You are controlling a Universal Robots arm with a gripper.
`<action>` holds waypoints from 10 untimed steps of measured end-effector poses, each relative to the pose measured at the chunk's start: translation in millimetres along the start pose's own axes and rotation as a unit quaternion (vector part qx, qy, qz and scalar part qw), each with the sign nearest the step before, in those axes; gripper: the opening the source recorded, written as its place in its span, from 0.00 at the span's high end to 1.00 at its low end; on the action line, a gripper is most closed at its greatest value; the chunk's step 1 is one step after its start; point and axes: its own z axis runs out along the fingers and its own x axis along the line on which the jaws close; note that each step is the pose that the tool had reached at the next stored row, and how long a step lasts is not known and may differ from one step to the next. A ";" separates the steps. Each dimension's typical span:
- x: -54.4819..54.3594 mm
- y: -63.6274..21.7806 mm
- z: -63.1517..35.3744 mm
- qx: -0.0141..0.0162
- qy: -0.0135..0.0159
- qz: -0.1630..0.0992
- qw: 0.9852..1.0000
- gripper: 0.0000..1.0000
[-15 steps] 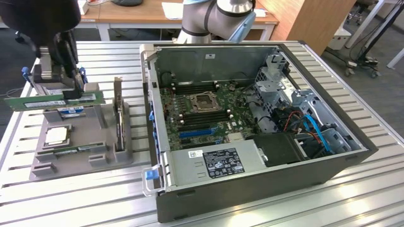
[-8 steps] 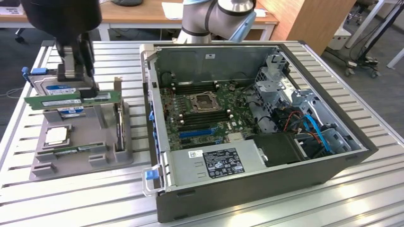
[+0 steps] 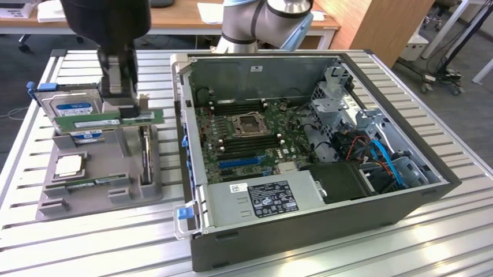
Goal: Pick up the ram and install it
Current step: 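Pick up the ram and move it above insertion slot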
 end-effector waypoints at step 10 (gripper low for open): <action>0.3 -30.1 -1.6 0.000 0.000 0.000 1.000 0.89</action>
